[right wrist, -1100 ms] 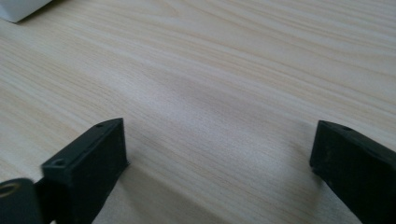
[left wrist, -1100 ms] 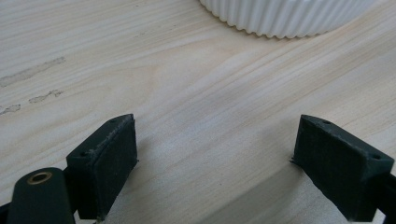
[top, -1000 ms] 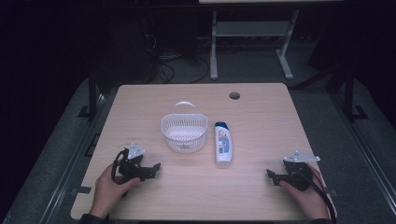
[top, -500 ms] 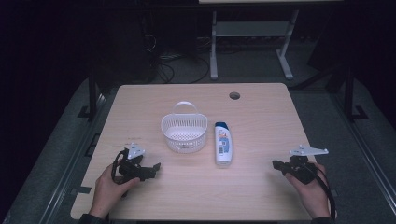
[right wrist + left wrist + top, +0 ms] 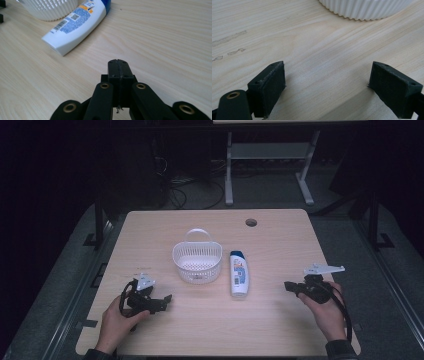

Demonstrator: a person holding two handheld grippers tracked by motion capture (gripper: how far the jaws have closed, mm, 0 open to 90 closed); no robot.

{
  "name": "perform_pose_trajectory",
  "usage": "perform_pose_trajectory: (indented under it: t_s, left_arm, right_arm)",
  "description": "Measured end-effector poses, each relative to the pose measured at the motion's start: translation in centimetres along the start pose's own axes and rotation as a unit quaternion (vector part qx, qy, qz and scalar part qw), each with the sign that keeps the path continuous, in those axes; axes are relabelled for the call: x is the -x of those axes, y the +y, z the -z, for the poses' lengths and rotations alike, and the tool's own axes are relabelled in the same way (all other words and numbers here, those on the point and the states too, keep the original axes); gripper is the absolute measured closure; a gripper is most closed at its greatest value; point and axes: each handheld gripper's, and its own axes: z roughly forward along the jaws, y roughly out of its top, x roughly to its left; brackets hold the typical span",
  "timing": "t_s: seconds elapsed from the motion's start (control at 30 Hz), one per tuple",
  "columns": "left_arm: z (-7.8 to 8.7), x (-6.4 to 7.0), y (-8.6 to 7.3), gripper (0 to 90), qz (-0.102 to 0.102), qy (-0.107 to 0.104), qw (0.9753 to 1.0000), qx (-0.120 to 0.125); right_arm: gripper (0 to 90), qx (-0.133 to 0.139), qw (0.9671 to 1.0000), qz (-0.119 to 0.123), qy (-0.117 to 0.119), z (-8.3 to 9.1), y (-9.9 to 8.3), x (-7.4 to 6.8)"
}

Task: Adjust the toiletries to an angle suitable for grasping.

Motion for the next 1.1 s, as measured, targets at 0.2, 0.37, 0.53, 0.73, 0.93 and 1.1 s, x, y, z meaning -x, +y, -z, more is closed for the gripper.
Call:
perform_pose_trajectory:
  t_s: [0.2,0.37,0.53,0.73,0.93,1.1]
  left_arm:
    - [0.0,0.0,0.0,12.6,0.000,0.000,1.0000,0.000]
    - [0.0,0.0,0.0,12.6,-0.001,0.000,1.0000,0.000]
    - [0.0,0.0,0.0,12.6,0.000,0.000,1.0000,-0.002]
    - [0.0,0.0,0.0,12.6,-0.002,0.000,1.0000,-0.003]
    - [0.0,0.0,0.0,12.6,-0.002,0.000,1.0000,-0.003]
    - [0.0,0.0,0.0,12.6,-0.002,0.000,1.0000,-0.003]
  right_arm:
    - [90.0,-0.003,0.9999,0.003,0.012,-0.8,1.3,0.0]
    - [90.0,0.003,0.9998,0.003,0.020,-1.4,2.5,0.0]
    - [90.0,0.009,0.9996,0.007,0.024,-2.0,3.9,-0.1]
    - [90.0,0.007,0.9994,0.015,0.029,-2.9,5.5,-0.5]
    - [90.0,0.005,0.9992,0.018,0.037,-4.0,6.9,-1.0]
    - [90.0,0.003,0.9988,0.020,0.044,-5.0,8.1,-1.5]
